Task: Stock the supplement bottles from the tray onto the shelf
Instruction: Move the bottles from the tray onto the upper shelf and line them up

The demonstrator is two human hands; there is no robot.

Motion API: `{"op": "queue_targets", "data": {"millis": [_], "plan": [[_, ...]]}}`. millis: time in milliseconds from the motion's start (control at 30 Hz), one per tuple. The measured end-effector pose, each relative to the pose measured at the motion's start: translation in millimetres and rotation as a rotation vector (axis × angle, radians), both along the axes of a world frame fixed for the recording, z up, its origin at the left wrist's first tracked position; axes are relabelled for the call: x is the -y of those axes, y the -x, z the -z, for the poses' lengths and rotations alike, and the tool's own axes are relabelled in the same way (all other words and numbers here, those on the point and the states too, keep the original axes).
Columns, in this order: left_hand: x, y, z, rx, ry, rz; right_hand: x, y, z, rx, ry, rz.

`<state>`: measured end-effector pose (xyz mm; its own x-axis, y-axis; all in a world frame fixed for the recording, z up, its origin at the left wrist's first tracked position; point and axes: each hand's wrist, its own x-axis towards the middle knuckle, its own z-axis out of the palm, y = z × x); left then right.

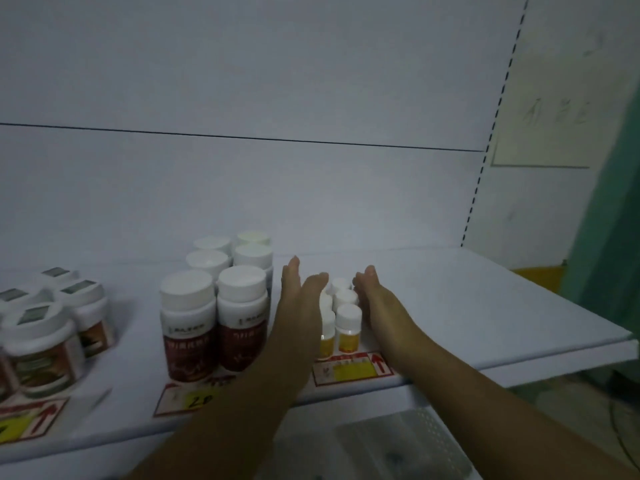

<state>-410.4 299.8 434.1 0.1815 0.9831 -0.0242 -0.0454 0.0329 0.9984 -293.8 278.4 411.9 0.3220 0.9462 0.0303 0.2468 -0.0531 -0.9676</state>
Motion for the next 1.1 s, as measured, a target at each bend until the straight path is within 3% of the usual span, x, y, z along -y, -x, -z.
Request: {"op": "queue_targets", "data": {"millis": [67, 133, 300, 700, 833, 933, 1100], "plan": [[-4.4, -5.7, 1.0, 0.019, 0.099, 0.022, -1.9, -2.3, 3.8, -0.002, 0.003, -0.041], [-7.9, -8.9, 1.7, -0.081, 0.104, 0.059, -5.5, -4.0, 6.1, 0.019, 0.016, -0.066], [-15.1, -15.3, 4.5, -0.186, 0.014, 0.086, -13.3, -6.7, 9.8, 0.048, -0.028, -0.078], [-6.3, -8.9, 22.8, -0.020, -0.058, 0.170, -13.0, -9.6, 10.8, 0.040, -0.063, -0.099], [-10.1, -15.1, 14.3, -0.115, -0.056, 0.067, -13.3, -10.7, 10.9, -0.006, -0.053, -0.086], [-0.4, -16.2, 19.5, -0.259, -0.308, -0.035, -12.7, -11.3, 12.4, -0.023, -0.056, -0.065], [46.4, 7.7, 17.1, -0.217, -0.891, -0.066, -6.8, -17.0, 15.0, -0.145, -0.103, 0.078]]}}
